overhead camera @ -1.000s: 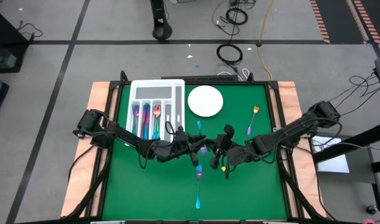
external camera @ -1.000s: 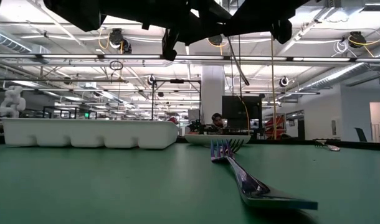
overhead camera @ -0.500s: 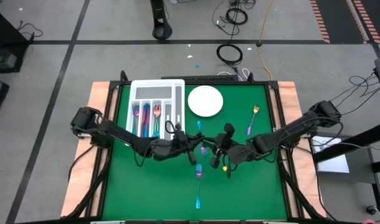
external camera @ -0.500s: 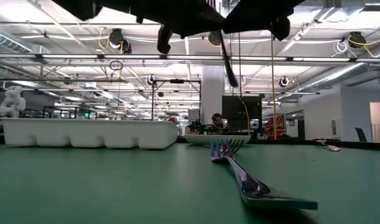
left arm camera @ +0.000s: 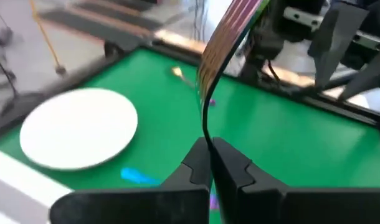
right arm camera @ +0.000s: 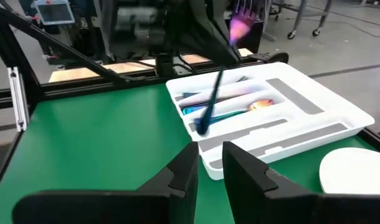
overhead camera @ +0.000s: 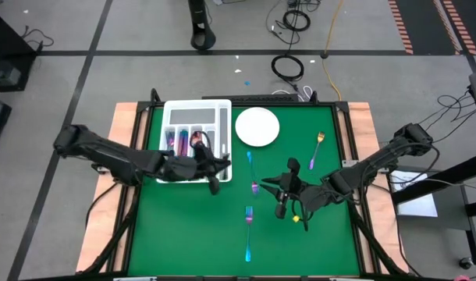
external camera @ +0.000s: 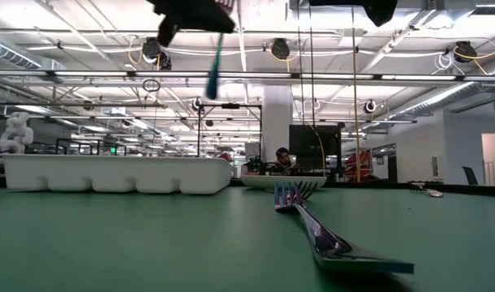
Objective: Sort silverware
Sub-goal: Put the blue fork into the silverware tray
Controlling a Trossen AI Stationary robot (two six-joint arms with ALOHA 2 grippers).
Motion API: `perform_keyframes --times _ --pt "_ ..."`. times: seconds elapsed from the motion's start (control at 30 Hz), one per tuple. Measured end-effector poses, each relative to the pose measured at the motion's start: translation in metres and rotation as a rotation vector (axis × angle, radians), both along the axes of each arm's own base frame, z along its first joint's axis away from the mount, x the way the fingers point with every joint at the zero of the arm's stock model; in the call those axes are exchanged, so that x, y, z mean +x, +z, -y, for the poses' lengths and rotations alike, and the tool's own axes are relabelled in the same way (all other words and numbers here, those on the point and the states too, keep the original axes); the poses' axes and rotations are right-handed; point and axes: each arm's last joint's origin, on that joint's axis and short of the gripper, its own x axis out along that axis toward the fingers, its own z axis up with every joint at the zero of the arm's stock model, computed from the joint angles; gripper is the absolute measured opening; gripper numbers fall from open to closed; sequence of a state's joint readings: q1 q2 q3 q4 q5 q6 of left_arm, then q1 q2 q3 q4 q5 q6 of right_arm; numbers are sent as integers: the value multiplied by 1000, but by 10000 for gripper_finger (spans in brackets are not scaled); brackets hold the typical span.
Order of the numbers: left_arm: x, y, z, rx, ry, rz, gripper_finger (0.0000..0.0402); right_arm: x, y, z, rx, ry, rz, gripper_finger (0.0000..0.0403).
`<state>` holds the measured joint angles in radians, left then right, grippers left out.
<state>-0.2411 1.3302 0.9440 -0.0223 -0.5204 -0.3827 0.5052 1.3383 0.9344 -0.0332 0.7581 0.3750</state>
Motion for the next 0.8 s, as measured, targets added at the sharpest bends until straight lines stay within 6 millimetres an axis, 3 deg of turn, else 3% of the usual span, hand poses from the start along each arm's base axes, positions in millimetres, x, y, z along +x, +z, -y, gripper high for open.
perform_keyframes --times 0.17,0.57,0.8 --pt "-32 13 -24 -198 -13 -96 1 -1 -1 0 -6 2 -8 64" --pt "-113 8 -90 -466 389 -421 0 -1 -1 0 -8 2 -12 64" --pt "-132 4 -126 -619 424 -484 0 -1 -1 0 -7 6 -13 64"
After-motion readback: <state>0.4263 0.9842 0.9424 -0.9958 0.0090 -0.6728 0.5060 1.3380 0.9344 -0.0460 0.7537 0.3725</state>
